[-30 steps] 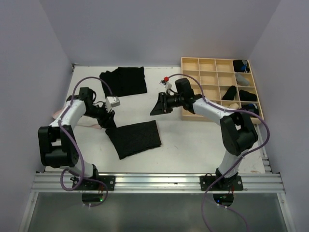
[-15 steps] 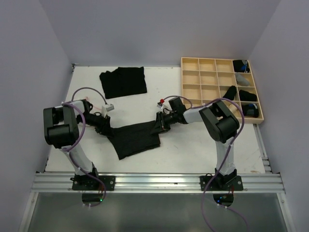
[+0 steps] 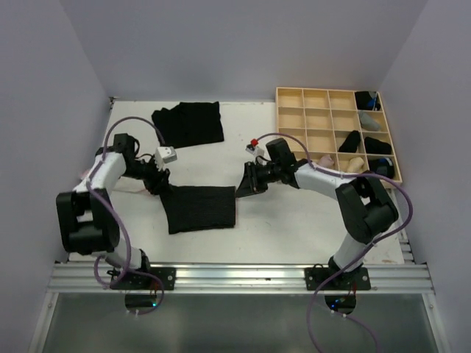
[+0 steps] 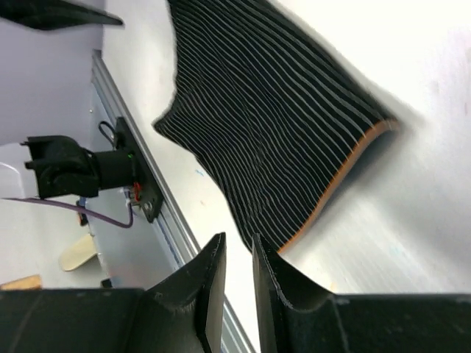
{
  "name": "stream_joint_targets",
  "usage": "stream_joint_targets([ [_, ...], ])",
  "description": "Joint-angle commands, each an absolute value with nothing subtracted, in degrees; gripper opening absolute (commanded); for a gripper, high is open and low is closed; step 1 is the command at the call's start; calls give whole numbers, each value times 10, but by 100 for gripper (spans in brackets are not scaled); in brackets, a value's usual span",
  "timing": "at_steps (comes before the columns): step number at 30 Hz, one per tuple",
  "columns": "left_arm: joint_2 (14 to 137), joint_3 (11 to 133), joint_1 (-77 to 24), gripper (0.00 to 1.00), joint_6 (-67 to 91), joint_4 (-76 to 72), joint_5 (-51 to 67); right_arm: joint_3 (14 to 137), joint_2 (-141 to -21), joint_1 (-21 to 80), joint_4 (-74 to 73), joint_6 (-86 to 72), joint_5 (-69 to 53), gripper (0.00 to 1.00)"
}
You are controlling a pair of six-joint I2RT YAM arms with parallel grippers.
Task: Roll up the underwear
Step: Fold the underwear
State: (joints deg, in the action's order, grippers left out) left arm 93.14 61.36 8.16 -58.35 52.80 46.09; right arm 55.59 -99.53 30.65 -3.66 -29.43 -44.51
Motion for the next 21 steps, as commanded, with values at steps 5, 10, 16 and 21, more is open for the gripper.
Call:
stream_joint_targets([
  [5,692,459,6,56,-655,433,371,671,-1028,334,-84,-229,-467,25],
  [10,616,381,-22,56,-737,436,352,684,-1114,376,-41,-227,-456,25],
  [16,563,322,-66,55,-773,407,300,634,-1173,379,-9,-227,-415,24],
  [21,598,325,-117,52,-725,400,265,509,-1115,379,46,-272,-399,22],
])
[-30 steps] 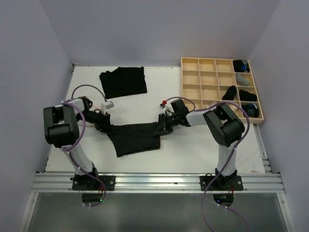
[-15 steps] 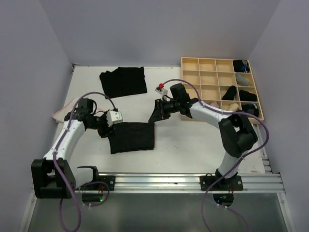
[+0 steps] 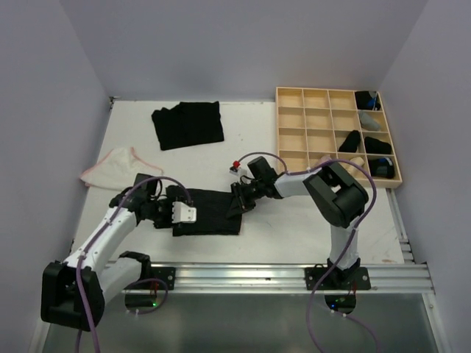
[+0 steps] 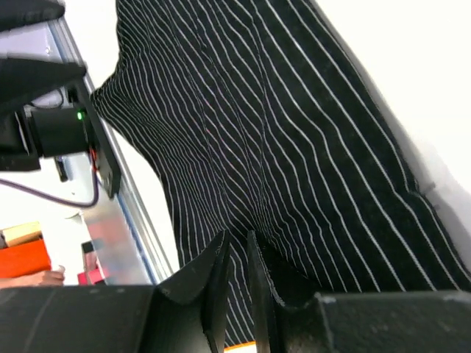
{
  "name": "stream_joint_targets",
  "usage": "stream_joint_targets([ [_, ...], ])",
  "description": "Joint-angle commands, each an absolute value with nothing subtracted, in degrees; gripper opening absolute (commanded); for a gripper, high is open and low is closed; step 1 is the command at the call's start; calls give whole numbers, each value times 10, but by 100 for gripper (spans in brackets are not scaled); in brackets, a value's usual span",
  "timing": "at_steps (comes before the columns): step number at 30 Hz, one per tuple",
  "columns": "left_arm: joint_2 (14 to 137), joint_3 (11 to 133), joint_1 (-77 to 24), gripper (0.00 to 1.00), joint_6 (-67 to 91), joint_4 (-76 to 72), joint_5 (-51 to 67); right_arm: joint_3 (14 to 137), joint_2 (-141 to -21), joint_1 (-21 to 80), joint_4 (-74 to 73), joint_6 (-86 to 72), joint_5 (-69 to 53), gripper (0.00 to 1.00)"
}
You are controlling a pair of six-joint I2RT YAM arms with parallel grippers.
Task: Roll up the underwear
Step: Fold the underwear
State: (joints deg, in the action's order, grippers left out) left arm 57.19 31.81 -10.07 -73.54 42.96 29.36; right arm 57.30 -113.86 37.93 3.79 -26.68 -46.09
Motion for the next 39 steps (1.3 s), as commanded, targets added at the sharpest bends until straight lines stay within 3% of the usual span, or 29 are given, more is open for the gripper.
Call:
stream_joint_targets([
  [1,616,327,-120,51,-708,384,252,505,-1106,381,40,-272,-407,22],
  [5,708,360,-123,44,-638,350,250,571,-1068,399,-75,-235,-496,23],
  [9,751,395,-123,44,-554,299,280,646,-1014,382,-141,-211,-520,25],
  [14,824,461,-123,47,-470,214,292,728,-1051,344,-210,-124,-448,22],
  [19,917,542,-122,48,-419,178,274,707,-1123,344,-200,-85,-391,16],
  [23,880,567,-108,50,-400,199,279,663,-1142,350,-192,-81,-373,12],
  [31,744,521,-104,46,-486,408,293,595,-1116,381,-220,-97,-396,8],
  [34,745,500,-119,43,-473,429,300,584,-1072,402,-200,-130,-466,19],
  [39,754,489,-146,38,-396,418,290,629,-1004,344,-210,-160,-501,26],
])
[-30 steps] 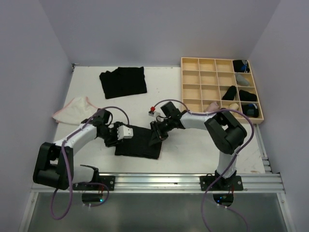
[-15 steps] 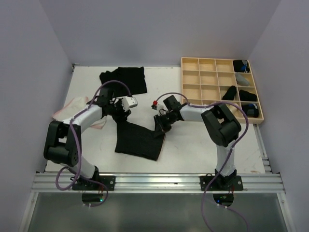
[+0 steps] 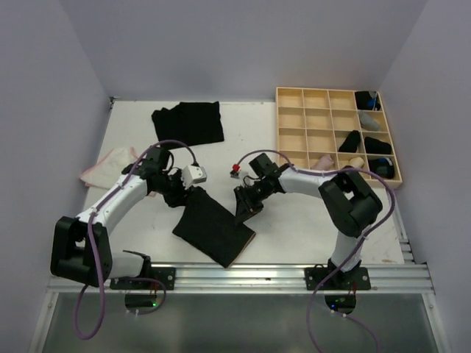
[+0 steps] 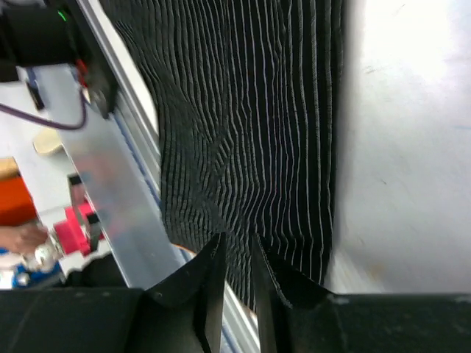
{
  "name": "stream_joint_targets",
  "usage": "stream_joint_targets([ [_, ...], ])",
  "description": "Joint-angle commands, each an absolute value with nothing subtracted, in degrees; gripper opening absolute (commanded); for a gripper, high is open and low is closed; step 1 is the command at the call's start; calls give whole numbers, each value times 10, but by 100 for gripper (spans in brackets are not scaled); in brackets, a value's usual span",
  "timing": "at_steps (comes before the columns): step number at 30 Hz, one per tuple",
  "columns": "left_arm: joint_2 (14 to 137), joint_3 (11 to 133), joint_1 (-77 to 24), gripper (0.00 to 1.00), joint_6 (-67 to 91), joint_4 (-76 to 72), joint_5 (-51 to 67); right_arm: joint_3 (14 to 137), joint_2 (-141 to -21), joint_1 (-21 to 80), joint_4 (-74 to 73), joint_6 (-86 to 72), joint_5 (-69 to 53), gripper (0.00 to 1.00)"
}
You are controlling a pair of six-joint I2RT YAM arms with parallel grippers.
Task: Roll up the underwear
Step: Fold the underwear
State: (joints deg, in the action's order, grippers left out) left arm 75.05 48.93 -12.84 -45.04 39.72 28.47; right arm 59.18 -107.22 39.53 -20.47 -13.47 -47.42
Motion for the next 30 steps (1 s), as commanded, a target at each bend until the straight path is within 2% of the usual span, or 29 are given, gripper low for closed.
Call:
stream_joint_targets([
  [1,754,506,-155,38,-375,419,274,636,-983,323,-214,-168,-480,27],
  [3,755,528,-194,40,-322,432,242,661,-965,260,-224,-190,-473,29],
  [5,771,570,-238,47,-295,452,232,697,-940,230,-249,-168,-447,32],
  [7,796,612,-267,59,-280,489,216,721,-915,198,-276,-150,-437,35],
  [10,878,654,-300,57,-234,533,159,720,-889,166,-287,-136,-412,41],
  [14,951,664,-326,57,-152,530,133,702,-875,142,-287,-136,-404,42],
  [18,985,667,-370,66,-70,516,70,682,-874,129,-280,-131,-426,42],
  [22,1010,664,-394,66,-7,497,26,665,-869,123,-259,-131,-445,42],
  [25,1036,651,-400,64,-19,460,-24,663,-869,119,-257,-123,-450,42],
  [30,1061,635,-403,63,-192,368,-69,663,-868,96,-261,-98,-465,42],
])
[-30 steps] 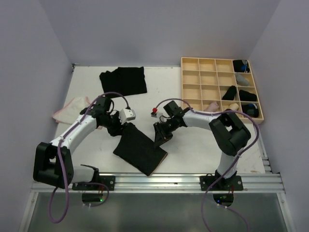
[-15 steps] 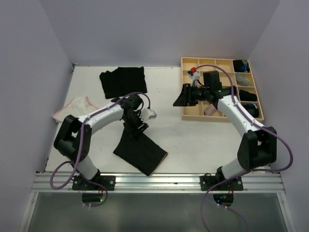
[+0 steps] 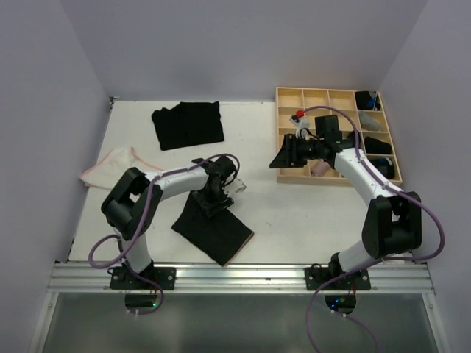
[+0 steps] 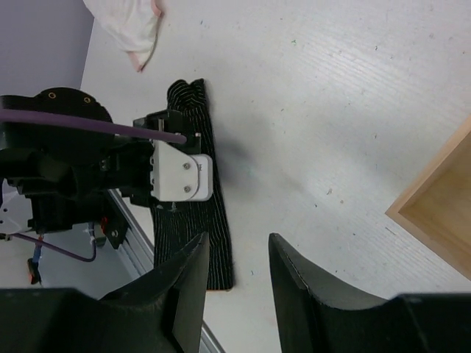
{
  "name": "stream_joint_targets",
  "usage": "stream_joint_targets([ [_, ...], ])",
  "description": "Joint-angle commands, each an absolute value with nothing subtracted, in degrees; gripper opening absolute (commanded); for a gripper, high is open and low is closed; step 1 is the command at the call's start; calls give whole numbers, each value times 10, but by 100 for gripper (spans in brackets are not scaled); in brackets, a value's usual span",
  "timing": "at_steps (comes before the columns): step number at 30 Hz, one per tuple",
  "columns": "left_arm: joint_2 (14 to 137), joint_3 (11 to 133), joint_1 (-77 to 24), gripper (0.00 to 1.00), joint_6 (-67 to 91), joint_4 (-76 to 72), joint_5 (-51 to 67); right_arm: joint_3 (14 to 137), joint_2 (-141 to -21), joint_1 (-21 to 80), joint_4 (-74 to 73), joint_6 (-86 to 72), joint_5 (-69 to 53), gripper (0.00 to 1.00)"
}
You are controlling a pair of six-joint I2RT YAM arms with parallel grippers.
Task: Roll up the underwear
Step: Fold the underwear
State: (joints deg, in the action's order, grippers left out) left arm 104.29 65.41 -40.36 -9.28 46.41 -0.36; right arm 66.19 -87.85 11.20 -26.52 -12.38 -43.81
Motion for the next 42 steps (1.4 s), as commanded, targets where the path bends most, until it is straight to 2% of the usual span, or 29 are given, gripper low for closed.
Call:
stream_joint_targets([
  [1,1055,622,-403,63,-268,337,-71,664,-867,84,-265,-87,-469,42],
  [6,1038,599,-389,68,-515,294,-4,672,-860,39,-279,-57,-503,44],
  [11,1016,559,-365,70,-864,258,83,696,-860,3,-316,-22,-544,45],
  [13,1017,567,-362,71,-942,247,109,712,-864,3,-342,16,-552,46],
  [16,1027,640,-373,76,-953,290,151,736,-870,2,-399,47,-553,46],
  [17,1023,663,-374,79,-951,309,176,740,-868,3,-405,47,-549,46],
  [20,964,695,-373,96,-942,348,207,757,-869,2,-389,38,-541,46],
  [24,794,665,-372,98,-882,348,240,801,-904,47,-398,56,-527,43],
  [26,741,664,-361,98,-823,341,266,817,-919,109,-405,82,-504,41],
  [30,618,665,-299,98,-587,310,287,916,-989,244,-486,255,-407,42],
  [33,565,660,-222,100,-435,295,269,978,-1055,337,-535,341,-315,47],
  [34,549,654,-197,100,-408,297,282,984,-1065,381,-540,362,-298,50],
  [36,502,622,-124,100,-333,284,304,993,-1093,424,-540,420,-246,62],
  [39,464,596,-77,100,-266,271,294,1029,-1154,507,-552,481,-209,69],
  [40,461,596,-63,100,-251,277,301,1043,-1171,518,-570,496,-208,80],
  [41,460,596,-58,100,-236,282,304,1080,-1211,528,-583,510,-207,83],
  [42,455,596,-52,100,-216,290,309,1098,-1229,544,-600,538,-207,95],
])
